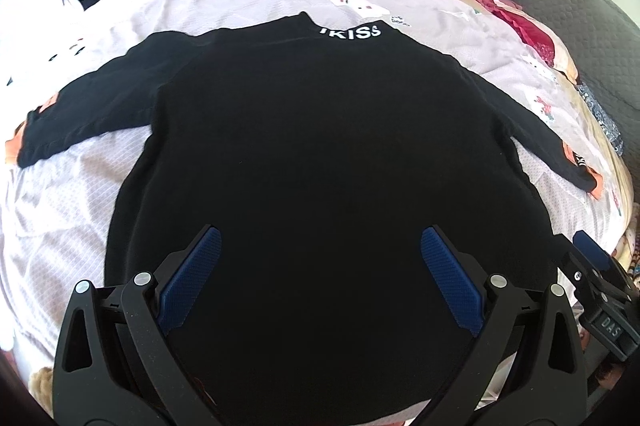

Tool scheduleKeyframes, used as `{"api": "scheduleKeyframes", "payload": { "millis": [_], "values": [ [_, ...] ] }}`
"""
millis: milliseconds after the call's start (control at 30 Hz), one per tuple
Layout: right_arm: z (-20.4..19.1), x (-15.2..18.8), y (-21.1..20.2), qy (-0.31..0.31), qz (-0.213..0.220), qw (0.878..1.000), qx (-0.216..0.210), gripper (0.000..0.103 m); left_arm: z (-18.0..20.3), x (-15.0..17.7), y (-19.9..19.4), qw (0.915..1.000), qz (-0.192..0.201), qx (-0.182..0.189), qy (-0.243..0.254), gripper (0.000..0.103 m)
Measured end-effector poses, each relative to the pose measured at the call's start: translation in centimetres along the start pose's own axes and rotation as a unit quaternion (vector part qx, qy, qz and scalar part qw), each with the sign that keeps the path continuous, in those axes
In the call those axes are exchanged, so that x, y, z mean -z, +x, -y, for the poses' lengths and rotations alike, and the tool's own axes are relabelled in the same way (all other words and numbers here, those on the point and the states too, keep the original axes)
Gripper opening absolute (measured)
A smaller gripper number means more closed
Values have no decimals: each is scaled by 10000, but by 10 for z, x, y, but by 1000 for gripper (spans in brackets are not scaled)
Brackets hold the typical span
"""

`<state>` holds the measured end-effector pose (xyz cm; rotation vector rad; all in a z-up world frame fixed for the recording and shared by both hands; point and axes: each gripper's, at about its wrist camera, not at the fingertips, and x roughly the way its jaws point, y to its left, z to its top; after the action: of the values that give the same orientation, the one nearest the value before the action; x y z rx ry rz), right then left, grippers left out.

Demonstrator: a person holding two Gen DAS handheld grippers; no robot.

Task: Fold small clothes
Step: 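Move the right gripper to the orange sleeve cuff and grasp it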

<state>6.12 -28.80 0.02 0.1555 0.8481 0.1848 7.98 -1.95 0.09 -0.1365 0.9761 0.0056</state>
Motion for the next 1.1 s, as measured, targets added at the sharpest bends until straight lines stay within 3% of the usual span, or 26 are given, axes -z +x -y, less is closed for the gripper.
{"api": "scheduleKeyframes", "payload": {
  "millis": [333,633,1100],
  "values": [
    [37,-24,13,501,68,9986,156,99,23,-33,20,9994,-97,215,234,94],
    [100,-41,17,1159,152,9916,559,99,37,-67,39,9992,-107,232,312,94],
    [212,-58,41,2432,46,9626,1196,99,51,-118,80,9996,-194,41,193,94]
  ]
}}
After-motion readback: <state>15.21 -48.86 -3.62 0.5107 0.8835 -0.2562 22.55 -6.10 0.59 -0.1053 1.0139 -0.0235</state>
